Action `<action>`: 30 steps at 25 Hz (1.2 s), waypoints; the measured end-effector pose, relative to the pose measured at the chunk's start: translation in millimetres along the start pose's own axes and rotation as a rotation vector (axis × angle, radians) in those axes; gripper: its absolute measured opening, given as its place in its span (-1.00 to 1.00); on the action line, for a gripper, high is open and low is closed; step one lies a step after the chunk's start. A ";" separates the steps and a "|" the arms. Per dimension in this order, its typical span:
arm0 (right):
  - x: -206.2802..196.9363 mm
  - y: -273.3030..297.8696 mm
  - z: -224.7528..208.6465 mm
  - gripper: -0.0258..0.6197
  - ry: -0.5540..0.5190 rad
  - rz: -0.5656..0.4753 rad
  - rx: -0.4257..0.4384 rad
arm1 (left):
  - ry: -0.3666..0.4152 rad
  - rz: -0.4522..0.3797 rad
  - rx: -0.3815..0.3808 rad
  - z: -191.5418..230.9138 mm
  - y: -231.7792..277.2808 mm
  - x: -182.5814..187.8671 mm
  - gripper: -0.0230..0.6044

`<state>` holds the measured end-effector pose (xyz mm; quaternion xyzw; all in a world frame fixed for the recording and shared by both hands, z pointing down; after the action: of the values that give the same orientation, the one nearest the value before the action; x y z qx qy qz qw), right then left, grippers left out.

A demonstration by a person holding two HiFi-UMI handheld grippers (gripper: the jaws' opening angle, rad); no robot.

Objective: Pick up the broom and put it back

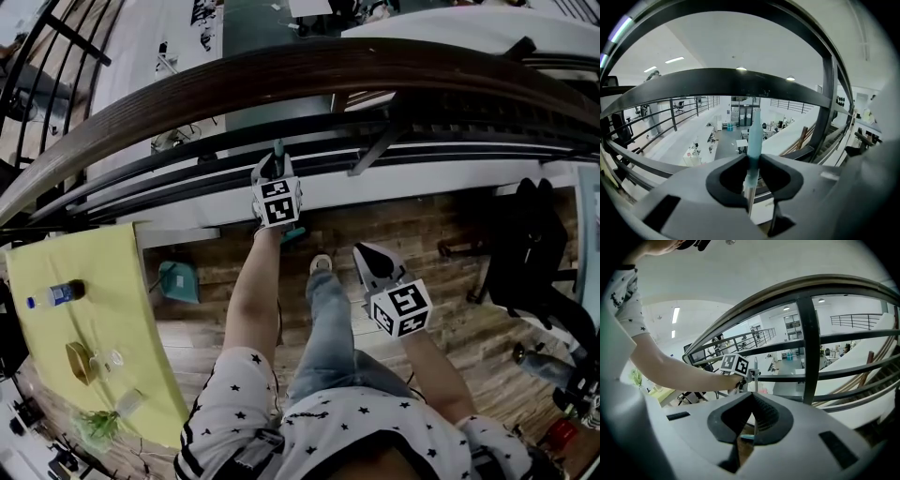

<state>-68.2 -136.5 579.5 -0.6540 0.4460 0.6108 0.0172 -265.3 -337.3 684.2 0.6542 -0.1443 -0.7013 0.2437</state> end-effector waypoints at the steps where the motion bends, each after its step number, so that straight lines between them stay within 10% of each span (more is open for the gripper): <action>1: 1.3 -1.4 1.4 -0.94 -0.001 -0.002 0.001 | 0.001 0.000 0.000 -0.5 -3.7 -0.5 -0.62; 30: 36.3 -62.0 46.5 -0.94 -0.053 -0.070 -0.007 | 0.044 0.020 -0.009 -21.4 -134.6 -21.8 -0.63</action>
<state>-72.4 -93.2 505.8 -0.6530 0.4200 0.6285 0.0480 -264.2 -210.2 630.3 0.6667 -0.1422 -0.6850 0.2570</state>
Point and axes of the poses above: the fingertips, and each gripper's own axes: y forward along the fingers, z to its left, x out of its top, the point moved 4 cm from there along -y, backward along the fingers, and after that the axes turned 1 degree about -y, right-handed, at the moved point
